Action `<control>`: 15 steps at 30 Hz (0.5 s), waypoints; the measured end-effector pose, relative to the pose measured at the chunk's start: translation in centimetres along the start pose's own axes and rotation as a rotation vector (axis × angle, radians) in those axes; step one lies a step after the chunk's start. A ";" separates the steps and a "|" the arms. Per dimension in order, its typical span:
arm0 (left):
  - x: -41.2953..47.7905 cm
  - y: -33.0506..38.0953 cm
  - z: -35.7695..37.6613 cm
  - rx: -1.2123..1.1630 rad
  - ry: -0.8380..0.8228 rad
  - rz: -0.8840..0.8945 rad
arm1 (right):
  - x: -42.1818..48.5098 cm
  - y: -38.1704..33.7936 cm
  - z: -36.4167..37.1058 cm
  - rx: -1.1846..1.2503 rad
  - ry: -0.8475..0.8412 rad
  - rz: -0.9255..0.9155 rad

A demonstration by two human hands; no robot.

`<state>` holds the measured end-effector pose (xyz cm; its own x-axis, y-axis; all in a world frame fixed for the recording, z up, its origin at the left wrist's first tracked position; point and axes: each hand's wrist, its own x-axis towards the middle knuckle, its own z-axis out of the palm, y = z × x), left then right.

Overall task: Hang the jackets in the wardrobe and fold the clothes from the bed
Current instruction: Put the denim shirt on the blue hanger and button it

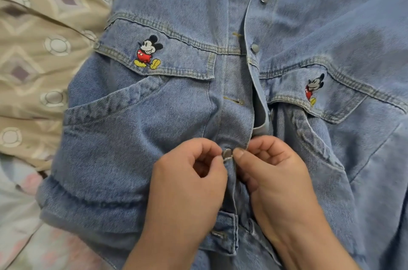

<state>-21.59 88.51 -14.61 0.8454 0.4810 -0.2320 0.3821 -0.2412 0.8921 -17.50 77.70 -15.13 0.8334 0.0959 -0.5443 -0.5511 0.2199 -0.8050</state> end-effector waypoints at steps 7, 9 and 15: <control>0.7 0.2 -0.5 -0.117 -0.100 -0.174 | -0.2 -0.4 0.3 -0.207 -0.013 -0.116; 0.7 0.4 -0.5 -0.115 -0.107 -0.185 | -0.1 -0.3 0.3 -0.210 -0.036 -0.108; 0.6 0.4 -0.3 -0.099 -0.037 -0.150 | -0.3 -0.7 0.2 -0.370 -0.054 -0.069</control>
<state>-21.05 88.96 -14.29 0.7952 0.4739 -0.3781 0.4684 -0.0841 0.8795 -17.38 77.72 -14.34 0.8647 0.1463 -0.4805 -0.4633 -0.1372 -0.8755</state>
